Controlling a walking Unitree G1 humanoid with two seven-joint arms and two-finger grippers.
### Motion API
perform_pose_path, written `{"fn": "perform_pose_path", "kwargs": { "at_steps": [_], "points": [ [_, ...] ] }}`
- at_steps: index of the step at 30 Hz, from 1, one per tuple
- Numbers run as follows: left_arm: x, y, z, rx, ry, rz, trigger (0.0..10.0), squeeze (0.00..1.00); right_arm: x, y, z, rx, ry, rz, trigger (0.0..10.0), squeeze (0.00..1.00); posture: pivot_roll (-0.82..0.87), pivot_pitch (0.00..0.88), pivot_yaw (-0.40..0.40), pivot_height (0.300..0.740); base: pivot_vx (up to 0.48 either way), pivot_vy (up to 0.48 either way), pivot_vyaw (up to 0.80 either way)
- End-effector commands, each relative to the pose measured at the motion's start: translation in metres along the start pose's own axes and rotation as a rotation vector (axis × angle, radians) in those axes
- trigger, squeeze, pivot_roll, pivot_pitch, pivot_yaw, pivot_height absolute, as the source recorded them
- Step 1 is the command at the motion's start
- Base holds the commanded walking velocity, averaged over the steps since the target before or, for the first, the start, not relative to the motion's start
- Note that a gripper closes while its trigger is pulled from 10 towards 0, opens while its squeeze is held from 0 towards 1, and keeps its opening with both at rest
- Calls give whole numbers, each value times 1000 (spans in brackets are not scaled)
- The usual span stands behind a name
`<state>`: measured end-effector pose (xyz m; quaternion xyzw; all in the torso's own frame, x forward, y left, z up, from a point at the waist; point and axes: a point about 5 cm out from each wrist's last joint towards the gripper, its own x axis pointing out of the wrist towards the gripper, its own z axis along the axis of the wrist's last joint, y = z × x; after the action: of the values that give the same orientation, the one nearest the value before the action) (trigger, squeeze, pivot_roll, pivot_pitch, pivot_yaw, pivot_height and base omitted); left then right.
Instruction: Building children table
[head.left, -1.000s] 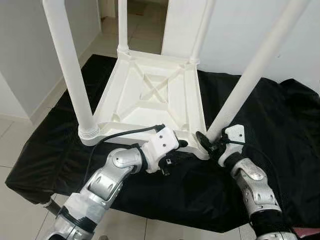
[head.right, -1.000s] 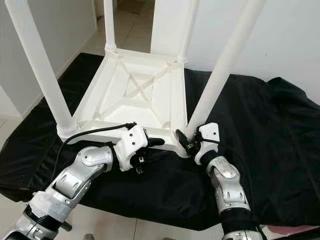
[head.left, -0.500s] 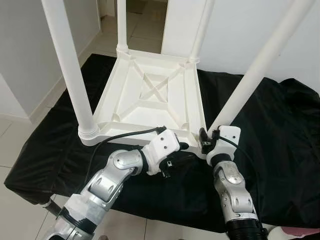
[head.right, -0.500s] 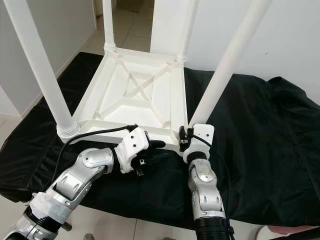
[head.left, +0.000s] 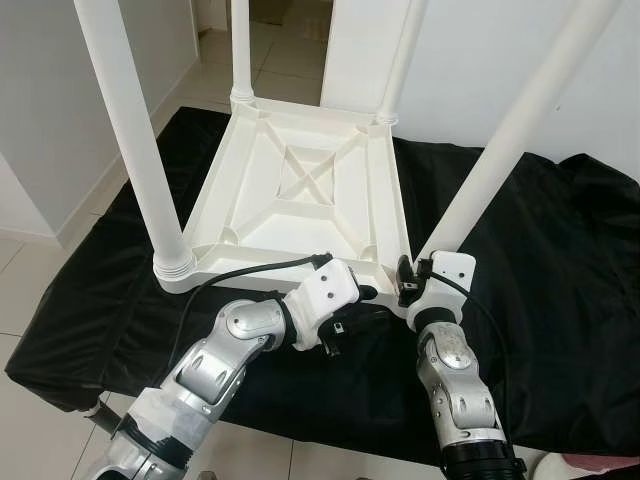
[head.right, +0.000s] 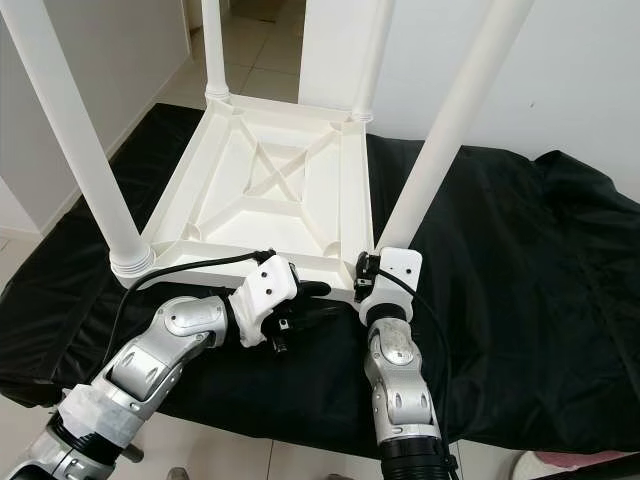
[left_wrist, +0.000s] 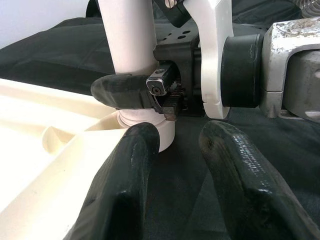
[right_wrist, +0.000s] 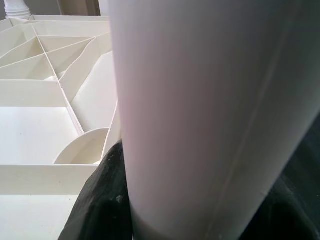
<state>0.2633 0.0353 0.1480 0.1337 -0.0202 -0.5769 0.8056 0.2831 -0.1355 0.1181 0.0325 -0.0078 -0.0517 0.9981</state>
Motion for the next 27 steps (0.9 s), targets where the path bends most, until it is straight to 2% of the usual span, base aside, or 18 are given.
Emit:
{"fn": "perform_pose_path", "kwargs": {
  "at_steps": [1,2,4,5,8,17,19,24,25,26,27],
  "points": [
    [3,-7,2,2,-6,-72,10000,0,-3,8,2,25,-9,11,10000,43,-73,0,-81,740,0,0,0],
    [3,-8,2,1,-7,-73,10000,0,-5,8,3,28,-18,23,10000,631,-73,0,-81,740,0,0,0],
    [3,-8,2,0,-8,-73,10000,0,-5,8,3,34,-24,31,10000,631,-73,0,-81,740,0,0,0],
    [3,-8,2,0,-8,-73,10000,0,-6,8,5,29,-33,47,10000,1000,-76,0,-80,740,0,0,0],
    [4,-8,2,-1,-11,-72,10000,0,-10,2,9,12,-73,88,10000,1000,-78,0,-80,740,0,0,0],
    [3,-7,2,-2,-12,-68,10000,0,-16,-5,11,-8,-107,129,10000,1000,-73,0,-85,740,0,0,0],
    [1,-5,1,-6,-6,-47,10000,0,-20,-12,12,19,-134,148,10000,1000,-71,0,-83,740,0,0,0],
    [0,0,0,-16,-8,-5,10000,0,-23,-16,11,37,-140,154,10000,1000,-71,0,-80,740,0,0,0],
    [-1,3,0,-12,-11,17,10000,0,-24,-19,9,32,-139,148,10000,459,-68,0,-80,740,0,0,0],
    [-1,3,0,-12,-11,17,10000,0,-24,-19,9,32,-139,148,10000,459,-68,0,-80,740,0,0,0],
    [-2,4,-1,-13,-10,35,10000,0,-25,-20,7,25,-140,147,10000,0,-68,0,-80,740,0,0,0]
  ]
}}
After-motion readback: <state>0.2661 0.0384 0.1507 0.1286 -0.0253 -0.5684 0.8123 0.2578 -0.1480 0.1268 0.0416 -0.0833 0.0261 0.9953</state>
